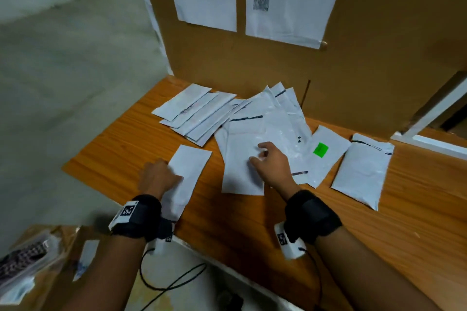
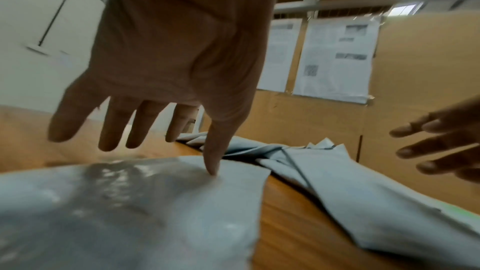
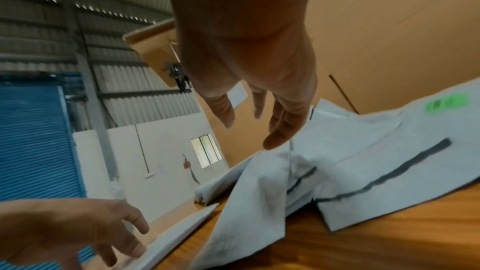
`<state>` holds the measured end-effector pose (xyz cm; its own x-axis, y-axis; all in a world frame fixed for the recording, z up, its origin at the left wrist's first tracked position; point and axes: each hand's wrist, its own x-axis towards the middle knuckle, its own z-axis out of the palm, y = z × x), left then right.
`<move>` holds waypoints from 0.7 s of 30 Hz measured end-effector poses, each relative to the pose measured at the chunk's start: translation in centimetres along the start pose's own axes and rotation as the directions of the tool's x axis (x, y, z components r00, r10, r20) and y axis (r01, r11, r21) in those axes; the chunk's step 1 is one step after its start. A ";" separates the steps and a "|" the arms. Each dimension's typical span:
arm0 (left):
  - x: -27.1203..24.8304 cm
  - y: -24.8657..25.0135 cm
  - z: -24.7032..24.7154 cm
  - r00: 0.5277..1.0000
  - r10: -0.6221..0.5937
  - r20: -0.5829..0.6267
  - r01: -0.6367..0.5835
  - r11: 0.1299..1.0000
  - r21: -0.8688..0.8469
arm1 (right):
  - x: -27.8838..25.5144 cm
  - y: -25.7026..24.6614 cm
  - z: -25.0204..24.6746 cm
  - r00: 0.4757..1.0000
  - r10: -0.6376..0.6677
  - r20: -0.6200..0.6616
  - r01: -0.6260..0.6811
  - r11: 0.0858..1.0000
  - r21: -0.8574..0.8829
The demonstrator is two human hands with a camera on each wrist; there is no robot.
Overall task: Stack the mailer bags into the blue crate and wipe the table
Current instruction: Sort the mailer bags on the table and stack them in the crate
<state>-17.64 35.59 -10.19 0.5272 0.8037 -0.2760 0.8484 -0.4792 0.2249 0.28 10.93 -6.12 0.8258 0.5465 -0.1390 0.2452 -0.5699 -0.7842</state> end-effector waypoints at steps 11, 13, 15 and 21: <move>0.9 0.0 0.6 0.981 0.189 -0.043 -0.188 0.871 -0.454 | 3.2 0.4 5.6 0.924 0.304 -0.232 -0.328 0.942 -0.069; -0.2 0.2 0.3 0.965 0.222 -0.138 -0.261 0.797 -0.545 | 3.4 0.7 5.5 0.915 0.331 -0.229 -0.345 0.939 -0.020; -1.0 0.7 -0.3 0.945 0.236 -0.229 -0.327 0.730 -0.600 | 3.6 1.3 5.1 0.917 0.343 -0.205 -0.347 0.938 0.017; -3.8 4.0 -2.0 0.921 0.196 -0.337 -0.379 0.660 -0.649 | 2.4 1.9 2.5 0.909 0.307 -0.281 -0.319 0.948 0.001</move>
<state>-16.39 31.29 -6.41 0.6356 0.7648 0.1053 0.3289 -0.3916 0.8593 1.44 12.68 -9.51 0.9690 0.1496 -0.1968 -0.0318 -0.7138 -0.6996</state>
